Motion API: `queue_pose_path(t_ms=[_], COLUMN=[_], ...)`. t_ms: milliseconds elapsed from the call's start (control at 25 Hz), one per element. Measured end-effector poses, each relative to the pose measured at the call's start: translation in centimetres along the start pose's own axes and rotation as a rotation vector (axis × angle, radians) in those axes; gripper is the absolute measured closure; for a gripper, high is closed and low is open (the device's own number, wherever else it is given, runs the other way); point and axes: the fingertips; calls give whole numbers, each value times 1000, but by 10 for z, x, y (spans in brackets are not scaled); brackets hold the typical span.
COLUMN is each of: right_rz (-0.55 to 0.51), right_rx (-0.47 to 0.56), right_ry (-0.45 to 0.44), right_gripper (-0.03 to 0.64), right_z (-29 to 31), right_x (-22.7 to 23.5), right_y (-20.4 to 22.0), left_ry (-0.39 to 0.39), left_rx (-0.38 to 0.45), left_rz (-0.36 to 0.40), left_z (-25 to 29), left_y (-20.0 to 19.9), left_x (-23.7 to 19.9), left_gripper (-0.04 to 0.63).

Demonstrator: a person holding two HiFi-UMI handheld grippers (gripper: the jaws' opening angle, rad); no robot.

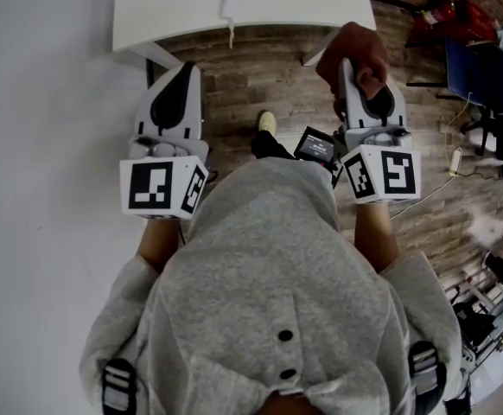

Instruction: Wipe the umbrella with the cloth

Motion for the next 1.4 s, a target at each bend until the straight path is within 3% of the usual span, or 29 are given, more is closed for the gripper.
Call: queue_pose_path(t_ms=[520,840,1400], right_rz=[20,34,62], right_rx=[-3,12,32], right_ry=[-55,-88,-132], right_gripper=[515,515,515], right_z=[79,106,115], right_x=[69,110,125], right_y=[18,-1,2], left_ry=[-48,-77,-148], left_rx=[-22,-21,-6], left_rz=[13,40,92], left_z=[99,140,145], left_y=[0,-28,-41], left_x=[0,17,21], left_gripper=[580,581,580])
Point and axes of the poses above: the fingertips, and each gripper's own axes: z forward along the fingers, x to its right, y out of its underside, and after that the axes turned 6 degrees about -z, right-handed
